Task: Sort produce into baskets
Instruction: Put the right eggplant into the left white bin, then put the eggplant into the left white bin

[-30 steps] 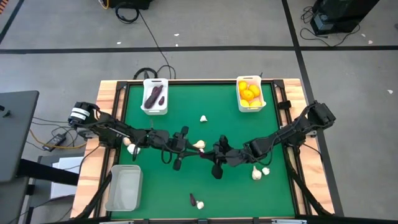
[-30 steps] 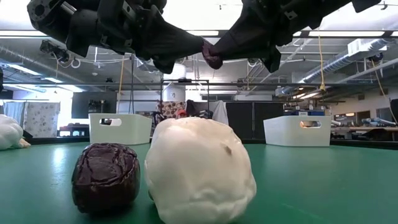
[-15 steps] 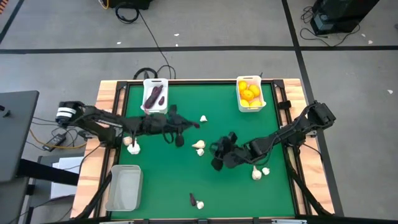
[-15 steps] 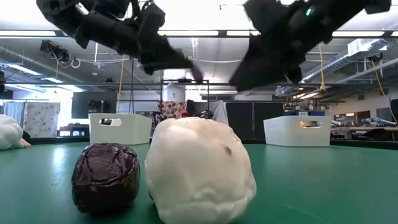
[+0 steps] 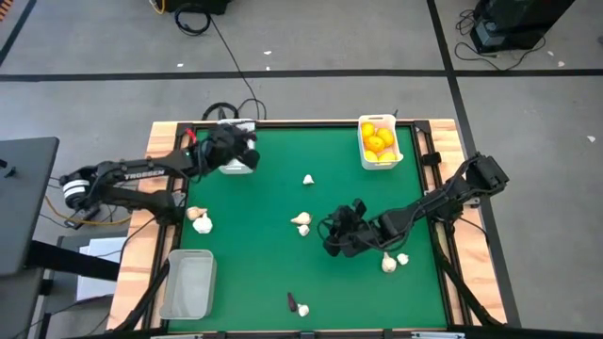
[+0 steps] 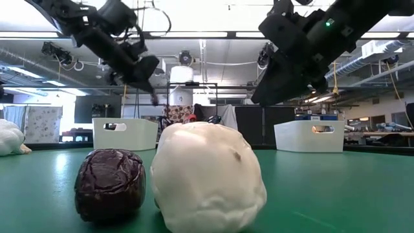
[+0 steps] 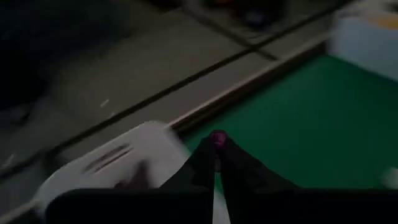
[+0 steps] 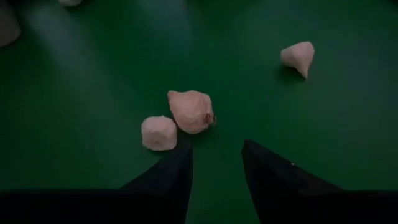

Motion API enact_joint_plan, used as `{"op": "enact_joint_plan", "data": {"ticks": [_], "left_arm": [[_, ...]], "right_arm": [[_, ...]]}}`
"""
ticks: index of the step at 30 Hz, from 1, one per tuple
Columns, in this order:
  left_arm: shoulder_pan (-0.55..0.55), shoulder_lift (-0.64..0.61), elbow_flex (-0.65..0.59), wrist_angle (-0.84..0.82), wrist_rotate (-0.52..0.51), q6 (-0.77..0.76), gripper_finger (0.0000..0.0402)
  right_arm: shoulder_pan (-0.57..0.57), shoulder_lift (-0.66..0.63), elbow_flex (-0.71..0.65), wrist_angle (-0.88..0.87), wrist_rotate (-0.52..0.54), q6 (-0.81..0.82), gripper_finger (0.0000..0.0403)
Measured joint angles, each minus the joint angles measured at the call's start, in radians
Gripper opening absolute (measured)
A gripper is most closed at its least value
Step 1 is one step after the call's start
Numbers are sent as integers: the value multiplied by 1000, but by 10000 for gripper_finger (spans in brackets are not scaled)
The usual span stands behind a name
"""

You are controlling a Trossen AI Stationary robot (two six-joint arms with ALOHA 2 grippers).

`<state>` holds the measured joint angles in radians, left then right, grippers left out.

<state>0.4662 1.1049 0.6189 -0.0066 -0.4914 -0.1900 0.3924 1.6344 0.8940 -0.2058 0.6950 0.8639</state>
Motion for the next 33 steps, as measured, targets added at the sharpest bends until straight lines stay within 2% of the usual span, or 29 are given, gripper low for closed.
{"op": "enact_joint_plan", "data": {"ticks": [3, 6, 15, 17, 19, 22, 25, 28, 33], "left_arm": [[58, 6, 0, -43, -21, -63, 31], [94, 15, 0, -88, -16, -89, 55], [163, 14, 0, -136, -16, -43, 178], [163, 14, 0, -132, 8, -13, 195], [153, 14, 0, -120, 82, 21, 205], [108, 14, 0, -70, 199, 73, 208], [27, 14, 0, -26, 237, 118, 205], [-68, 13, 0, -2, 321, 163, 202], [-261, 13, -42, 118, 553, 217, 202]], "right_arm": [[0, 0, 0, 1, -7, 0, 151], [0, 0, 0, 1, -7, 1, 151], [5, 0, 0, 1, -10, 1, 152], [13, 0, 0, 1, -15, 6, 152], [23, 0, 0, 2, -34, 19, 152], [36, 0, 0, 2, -102, 23, 152], [57, 0, 0, 17, -145, 25, 152], [96, 0, 0, 67, -146, 27, 152], [169, 0, 0, 169, -76, 27, 152]]}}
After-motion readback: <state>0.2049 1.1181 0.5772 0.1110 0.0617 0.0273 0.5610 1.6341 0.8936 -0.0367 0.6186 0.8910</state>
